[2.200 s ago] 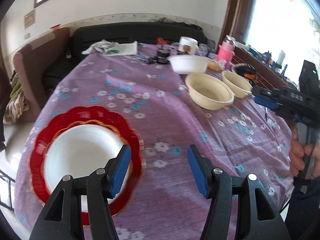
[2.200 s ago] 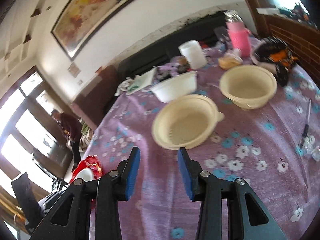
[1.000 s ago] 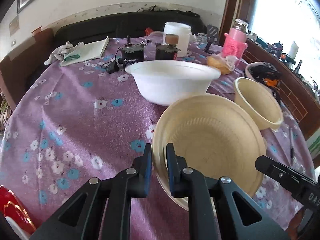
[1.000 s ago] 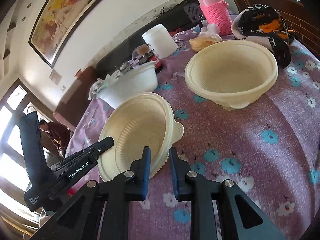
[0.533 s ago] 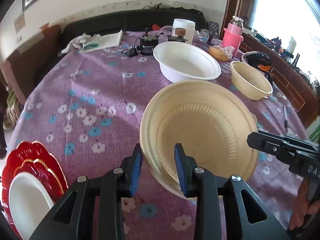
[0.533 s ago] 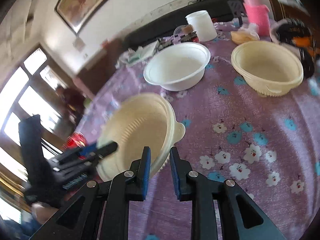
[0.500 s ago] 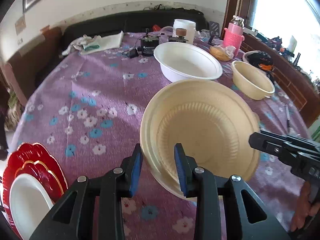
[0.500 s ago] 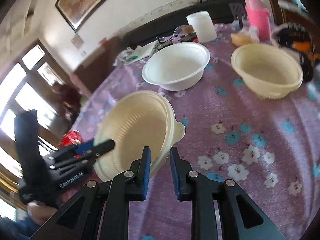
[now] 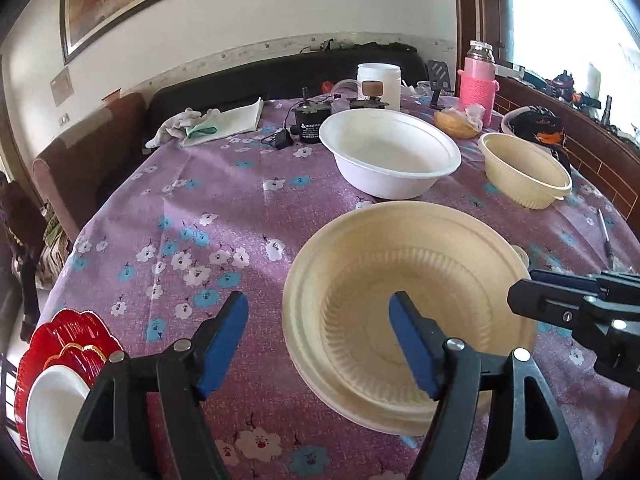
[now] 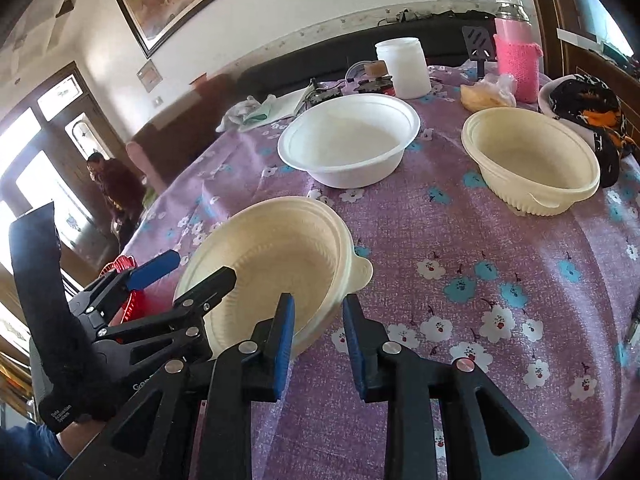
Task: Organize plates and bowls
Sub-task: 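Carry the beige bowl with both grippers toward the plate stack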
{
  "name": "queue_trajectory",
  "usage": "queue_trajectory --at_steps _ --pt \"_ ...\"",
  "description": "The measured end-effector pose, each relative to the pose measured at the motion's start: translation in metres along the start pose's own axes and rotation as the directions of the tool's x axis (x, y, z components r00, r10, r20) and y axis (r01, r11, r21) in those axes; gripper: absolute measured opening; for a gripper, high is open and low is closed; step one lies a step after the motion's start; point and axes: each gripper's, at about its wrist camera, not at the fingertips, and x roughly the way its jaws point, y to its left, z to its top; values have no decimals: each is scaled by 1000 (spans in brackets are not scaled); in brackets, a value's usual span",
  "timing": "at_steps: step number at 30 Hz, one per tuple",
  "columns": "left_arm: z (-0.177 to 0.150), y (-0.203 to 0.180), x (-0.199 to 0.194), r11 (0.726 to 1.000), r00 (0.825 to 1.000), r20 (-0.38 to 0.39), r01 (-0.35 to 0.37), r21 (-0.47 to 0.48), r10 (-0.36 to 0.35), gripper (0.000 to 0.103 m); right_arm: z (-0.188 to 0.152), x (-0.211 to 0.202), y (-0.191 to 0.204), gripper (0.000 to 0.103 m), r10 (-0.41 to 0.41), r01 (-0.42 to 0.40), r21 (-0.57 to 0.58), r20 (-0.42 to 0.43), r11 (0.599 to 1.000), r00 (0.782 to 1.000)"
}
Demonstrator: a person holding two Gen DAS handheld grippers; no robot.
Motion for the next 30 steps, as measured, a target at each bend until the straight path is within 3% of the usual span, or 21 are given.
queue_trajectory --at_steps 3,7,30 --pt "0 -1 -1 1000 1000 8 4 5 -4 45 0 0 0 25 8 -8 4 10 1000 1000" --pt "0 2 -1 1000 1000 21 -11 1 11 34 -1 2 0 24 6 -6 5 8 1000 1000" --pt "1 1 -4 1000 998 50 -28 7 28 34 -2 7 -4 25 26 -26 28 12 999 1000"
